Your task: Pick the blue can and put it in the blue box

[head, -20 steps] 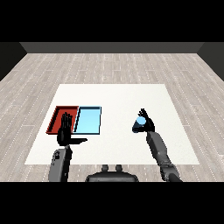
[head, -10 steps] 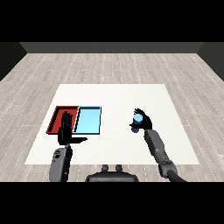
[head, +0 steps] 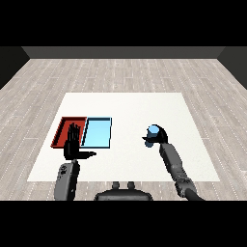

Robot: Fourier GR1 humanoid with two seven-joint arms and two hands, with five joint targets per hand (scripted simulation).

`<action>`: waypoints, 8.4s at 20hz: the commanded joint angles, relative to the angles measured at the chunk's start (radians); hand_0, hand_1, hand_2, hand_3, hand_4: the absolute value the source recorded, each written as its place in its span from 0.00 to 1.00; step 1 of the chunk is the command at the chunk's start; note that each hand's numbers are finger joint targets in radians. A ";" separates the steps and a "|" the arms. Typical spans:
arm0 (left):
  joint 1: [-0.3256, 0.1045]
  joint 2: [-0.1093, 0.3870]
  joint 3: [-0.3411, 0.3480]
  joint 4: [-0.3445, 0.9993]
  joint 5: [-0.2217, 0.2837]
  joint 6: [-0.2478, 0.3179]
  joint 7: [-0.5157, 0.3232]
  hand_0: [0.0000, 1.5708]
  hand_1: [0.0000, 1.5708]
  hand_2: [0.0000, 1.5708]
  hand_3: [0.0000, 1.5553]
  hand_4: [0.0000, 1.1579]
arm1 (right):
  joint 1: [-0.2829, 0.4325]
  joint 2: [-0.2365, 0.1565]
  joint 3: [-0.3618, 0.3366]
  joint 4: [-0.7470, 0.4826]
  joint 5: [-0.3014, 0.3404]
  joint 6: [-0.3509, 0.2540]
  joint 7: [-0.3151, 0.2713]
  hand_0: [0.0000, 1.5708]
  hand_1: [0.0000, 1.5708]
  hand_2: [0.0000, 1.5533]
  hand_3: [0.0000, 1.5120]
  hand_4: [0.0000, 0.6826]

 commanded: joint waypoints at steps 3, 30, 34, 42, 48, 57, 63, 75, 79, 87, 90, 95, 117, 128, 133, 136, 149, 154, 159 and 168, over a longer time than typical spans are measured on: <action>0.101 -0.018 -0.061 -0.159 -0.013 0.014 0.092 0.00 0.00 0.00 0.00 0.00 | -0.028 -0.001 0.002 -0.006 0.019 -0.010 -0.050 0.96 0.96 0.94 0.93 0.96; -0.203 -0.043 -0.307 0.214 -0.007 0.165 0.113 0.00 0.00 0.00 0.00 0.00 | 0.045 0.131 0.325 -0.514 -0.011 -0.271 0.084 0.91 0.91 0.92 0.93 0.95; -0.184 -0.043 -0.377 0.211 -0.040 0.238 0.112 0.00 0.00 0.00 0.00 0.00 | 0.060 0.131 0.335 -0.576 -0.012 -0.273 0.128 0.91 0.91 0.93 0.93 0.98; -0.254 -0.043 -0.406 0.299 0.015 0.284 0.126 0.00 0.00 0.00 0.00 0.00 | 0.009 0.131 0.418 -0.523 -0.069 -0.346 0.104 0.90 0.90 0.93 0.94 0.97; -0.371 -0.043 -0.483 0.541 0.103 0.336 0.043 0.00 0.00 0.00 0.00 0.00 | 0.055 0.132 0.399 -0.570 -0.026 -0.287 0.076 0.89 0.89 0.93 0.93 0.99; -0.477 -0.043 -0.537 0.578 0.198 0.375 0.063 0.00 0.00 0.00 0.00 0.00 | 0.024 0.132 0.443 -0.605 -0.045 -0.306 0.118 0.89 0.89 0.93 0.93 0.98; -0.306 -0.039 -0.557 0.389 0.108 0.365 0.103 0.00 0.00 0.00 0.00 0.00 | 0.076 0.132 0.491 -0.637 -0.015 -0.303 0.112 0.89 0.89 0.92 0.92 0.95; -0.395 -0.043 -0.550 0.532 0.136 0.349 -0.004 0.00 0.00 0.00 0.00 0.09 | -0.035 0.132 0.708 -0.548 -0.122 -0.497 0.075 0.87 0.87 0.93 0.92 0.90; -0.467 -0.022 -0.609 0.517 -0.009 0.544 0.138 0.08 0.08 0.29 0.00 0.52 | -0.064 0.131 0.691 -0.581 -0.138 -0.459 0.119 0.89 0.89 0.93 0.92 0.89; -0.561 0.014 -0.664 0.592 -0.162 0.605 0.185 0.00 0.00 0.10 0.00 0.27 | -0.092 0.130 0.717 -0.547 -0.145 -0.474 0.116 0.93 0.93 0.94 0.92 0.87; -0.465 -0.040 -0.642 0.542 0.071 0.669 0.061 0.29 0.29 0.41 0.22 0.62 | -0.065 0.130 0.750 -0.600 -0.165 -0.494 0.111 0.93 0.93 0.94 0.92 0.88; -0.445 -0.041 -0.640 0.527 0.043 0.663 0.056 0.49 0.49 0.52 0.44 0.58 | -0.088 0.130 0.754 -0.562 -0.198 -0.476 0.086 0.91 0.91 0.93 0.92 0.89; -0.412 -0.043 -0.609 0.602 0.189 0.571 0.003 1.00 1.00 0.98 0.95 0.98 | 0.050 0.131 0.729 -0.694 -0.194 -0.475 0.137 0.00 0.00 0.00 0.00 0.00; -0.391 -0.043 -0.568 0.596 0.072 0.573 0.012 1.00 1.00 1.00 0.97 0.98 | 0.070 0.096 0.554 -0.800 -0.169 -0.334 0.274 0.00 0.00 0.00 0.00 0.00; -0.453 -0.023 -0.456 0.654 0.052 0.492 0.024 1.00 1.00 1.00 0.97 0.97 | 0.173 0.093 0.498 -0.888 -0.175 -0.320 0.248 0.00 0.00 0.00 0.00 0.00; -0.463 -0.038 -0.443 0.698 0.031 0.507 0.002 1.00 1.00 1.00 0.96 0.97 | 0.290 0.074 0.518 -1.005 -0.148 -0.331 0.231 0.00 0.00 0.00 0.00 0.00; -0.509 0.115 -0.331 0.713 -0.007 0.492 0.144 1.00 1.00 1.00 0.96 0.99 | 0.497 -0.074 0.252 -1.201 -0.256 -0.246 0.183 0.00 0.00 0.00 0.00 0.00; -0.542 0.226 -0.232 0.846 0.029 0.451 0.222 1.00 1.00 1.00 0.97 0.94 | 0.555 -0.098 0.207 -1.225 -0.303 -0.209 0.199 0.00 0.00 0.00 0.00 0.00; -0.698 0.228 -0.190 1.107 -0.007 0.471 0.282 1.00 1.00 1.00 0.97 0.91 | 0.517 -0.078 0.207 -1.176 -0.267 -0.223 0.190 0.00 0.00 0.00 0.00 0.00; -0.816 0.207 -0.224 1.399 -0.112 0.515 0.395 1.00 1.00 0.96 0.89 0.85 | 0.379 -0.064 0.139 -0.967 -0.297 -0.207 0.196 0.00 0.00 0.00 0.00 0.00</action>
